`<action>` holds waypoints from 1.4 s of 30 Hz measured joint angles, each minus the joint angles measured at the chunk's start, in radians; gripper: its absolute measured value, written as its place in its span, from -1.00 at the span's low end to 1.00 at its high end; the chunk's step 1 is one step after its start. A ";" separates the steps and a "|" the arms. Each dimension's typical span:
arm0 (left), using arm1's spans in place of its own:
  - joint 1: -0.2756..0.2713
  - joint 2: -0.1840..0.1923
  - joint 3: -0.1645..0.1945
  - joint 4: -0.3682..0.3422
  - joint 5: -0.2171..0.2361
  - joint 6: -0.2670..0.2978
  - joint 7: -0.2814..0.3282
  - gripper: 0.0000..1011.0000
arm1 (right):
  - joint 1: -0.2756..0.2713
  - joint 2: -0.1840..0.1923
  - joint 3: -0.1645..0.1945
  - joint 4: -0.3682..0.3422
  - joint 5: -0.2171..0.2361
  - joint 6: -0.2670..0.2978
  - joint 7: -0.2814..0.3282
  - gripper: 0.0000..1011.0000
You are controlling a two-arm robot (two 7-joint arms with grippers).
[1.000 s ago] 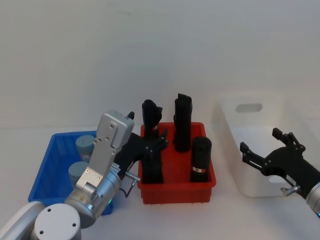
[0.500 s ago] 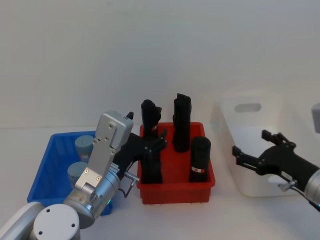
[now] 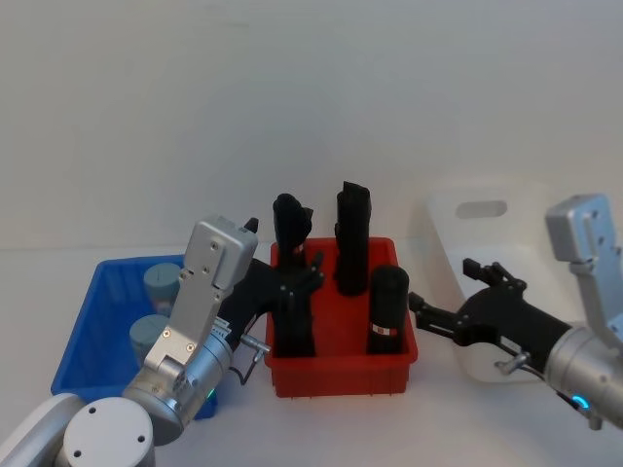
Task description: Pick the cotton swabs from the blue box and place them into the white box.
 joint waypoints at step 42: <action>0.000 0.000 0.000 0.000 0.000 0.000 0.000 0.99 | 0.105 -0.191 -0.120 0.208 -0.179 0.028 -0.179 0.98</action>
